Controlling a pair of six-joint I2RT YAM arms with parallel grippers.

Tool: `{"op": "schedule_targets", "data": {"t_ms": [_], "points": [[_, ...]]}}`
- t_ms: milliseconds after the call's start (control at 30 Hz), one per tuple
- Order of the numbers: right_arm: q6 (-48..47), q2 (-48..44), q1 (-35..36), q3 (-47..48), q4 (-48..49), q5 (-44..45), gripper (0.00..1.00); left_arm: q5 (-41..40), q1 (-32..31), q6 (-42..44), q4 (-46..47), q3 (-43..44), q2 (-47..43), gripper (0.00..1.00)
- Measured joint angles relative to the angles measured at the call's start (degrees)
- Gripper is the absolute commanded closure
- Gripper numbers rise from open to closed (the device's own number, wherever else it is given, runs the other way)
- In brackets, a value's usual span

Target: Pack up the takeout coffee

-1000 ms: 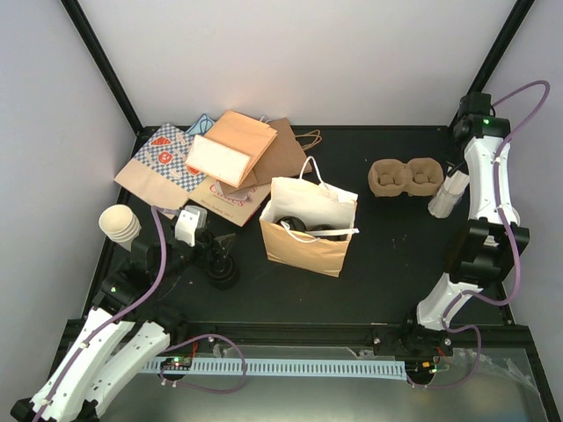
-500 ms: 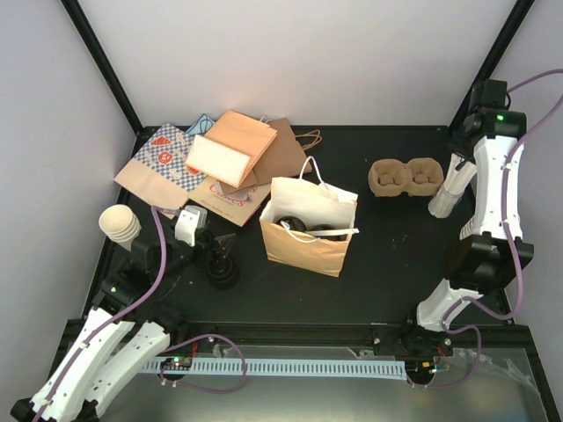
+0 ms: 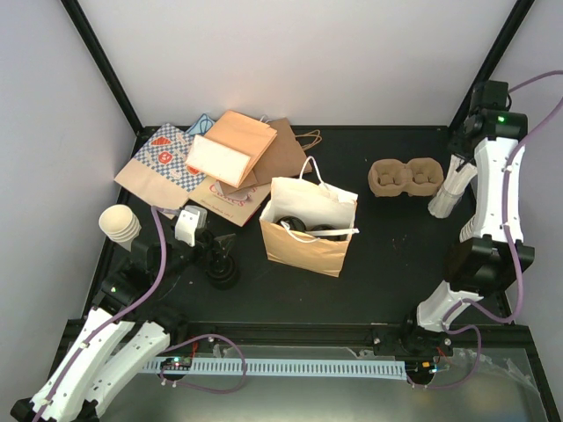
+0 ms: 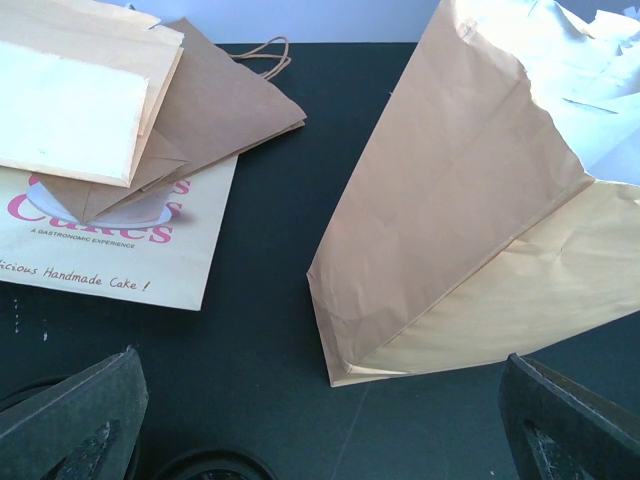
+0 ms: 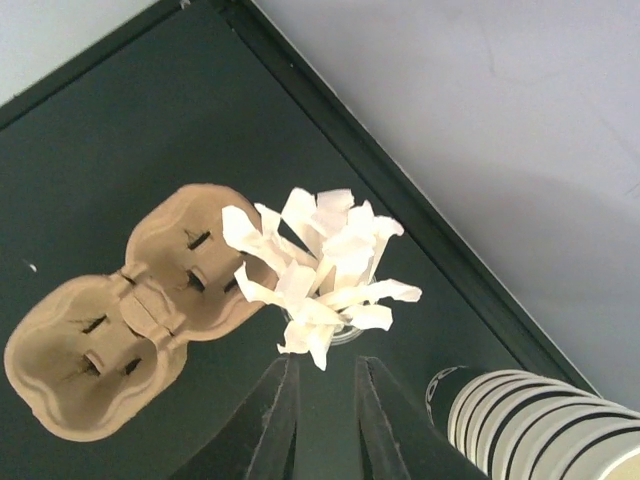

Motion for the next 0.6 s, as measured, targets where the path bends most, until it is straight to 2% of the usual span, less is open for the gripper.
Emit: {"op": "schedule_targets", "data": {"t_ms": [600], "points": [[0.0, 4.0, 0.0, -4.2, 2.9, -1.4, 0.78, 0.0, 0.0, 0.0, 0.0, 0.0, 0.0, 0.01]]}}
